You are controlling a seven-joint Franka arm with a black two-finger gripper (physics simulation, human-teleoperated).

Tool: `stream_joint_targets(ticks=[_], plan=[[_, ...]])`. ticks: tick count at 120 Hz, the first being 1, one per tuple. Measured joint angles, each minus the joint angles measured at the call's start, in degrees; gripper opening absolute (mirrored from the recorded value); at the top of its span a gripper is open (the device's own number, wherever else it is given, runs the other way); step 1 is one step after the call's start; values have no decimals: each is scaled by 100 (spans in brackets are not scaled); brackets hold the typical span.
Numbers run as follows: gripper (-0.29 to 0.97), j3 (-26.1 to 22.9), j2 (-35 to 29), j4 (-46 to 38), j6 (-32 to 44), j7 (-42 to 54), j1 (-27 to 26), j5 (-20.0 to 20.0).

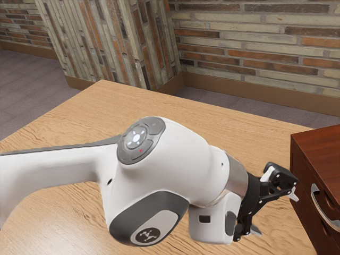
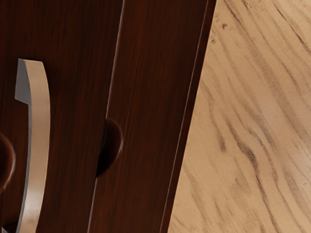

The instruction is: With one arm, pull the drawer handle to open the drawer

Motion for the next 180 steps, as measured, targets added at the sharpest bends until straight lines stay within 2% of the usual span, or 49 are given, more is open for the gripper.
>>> stream_joint_targets(ticks=[18,32,41,55,72,86,102,108,117,126,139,159,180], plan=[[68,-36,12,29,119,-153,-65,-62],[68,-81,-59,-19,239,33,-72,-975],[68,-158,-46,-19,326,197,-82,-1369],[68,-185,-56,-21,432,427,-91,-1678],[68,-151,-83,-72,437,660,-84,-1822],[68,-113,-297,-366,437,829,-68,-1789],[68,-112,-832,-809,581,1006,-139,-1687],[68,93,-1031,-902,626,1070,-487,-1656],[68,1001,-1456,-1068,676,1164,-1573,-1496],[68,1357,-1627,-1134,704,1246,-1946,-1314],[68,1477,-1509,-1137,732,1347,-2092,-1021],[68,1517,-1565,-1066,722,1471,-3046,-704],[68,1477,-1602,-1046,721,1547,-3379,-528]])
